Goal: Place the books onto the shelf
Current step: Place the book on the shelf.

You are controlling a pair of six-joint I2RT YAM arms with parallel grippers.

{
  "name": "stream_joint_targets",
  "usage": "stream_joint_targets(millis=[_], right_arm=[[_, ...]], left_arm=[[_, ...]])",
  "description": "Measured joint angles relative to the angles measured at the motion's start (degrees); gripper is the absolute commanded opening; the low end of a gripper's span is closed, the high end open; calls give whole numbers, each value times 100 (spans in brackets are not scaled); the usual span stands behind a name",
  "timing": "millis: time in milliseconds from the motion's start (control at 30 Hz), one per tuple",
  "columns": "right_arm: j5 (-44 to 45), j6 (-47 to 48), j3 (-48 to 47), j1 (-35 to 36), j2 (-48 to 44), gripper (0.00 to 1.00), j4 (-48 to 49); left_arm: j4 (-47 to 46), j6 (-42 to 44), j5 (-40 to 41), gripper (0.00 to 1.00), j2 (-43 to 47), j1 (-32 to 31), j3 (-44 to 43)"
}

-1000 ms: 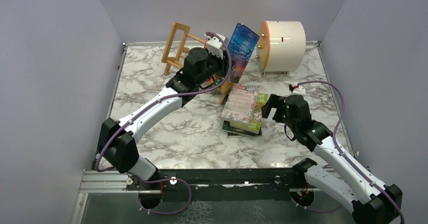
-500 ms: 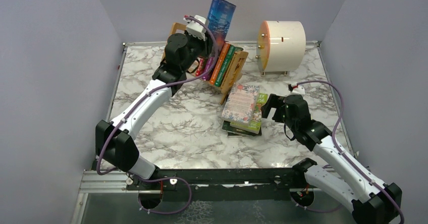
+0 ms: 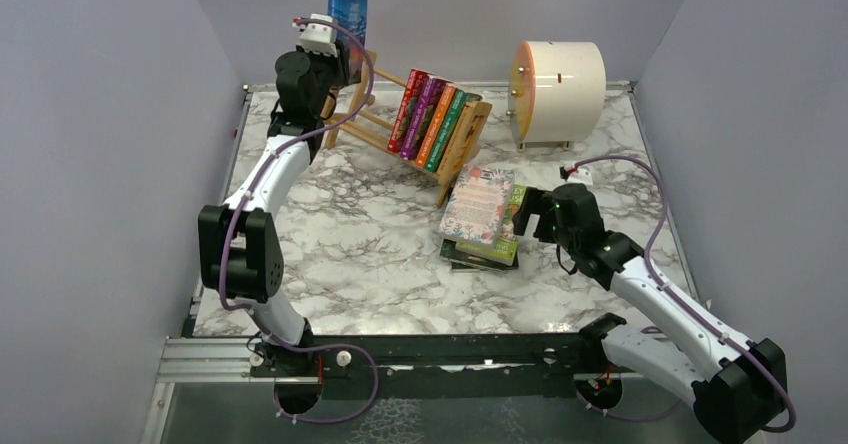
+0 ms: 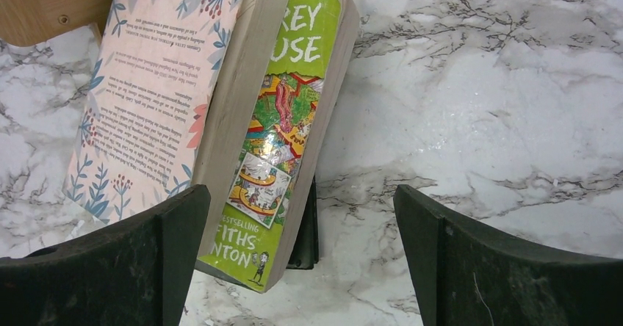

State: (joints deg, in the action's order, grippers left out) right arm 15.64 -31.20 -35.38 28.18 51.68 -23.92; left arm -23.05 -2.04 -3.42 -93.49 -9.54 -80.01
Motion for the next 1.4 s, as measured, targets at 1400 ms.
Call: stream_joint_targets(millis=[1400], right_arm=[[-229, -9, -13, 0, 302, 95, 125]], left_arm=[[-1241, -210, -1902, 0, -1261, -212, 1241]])
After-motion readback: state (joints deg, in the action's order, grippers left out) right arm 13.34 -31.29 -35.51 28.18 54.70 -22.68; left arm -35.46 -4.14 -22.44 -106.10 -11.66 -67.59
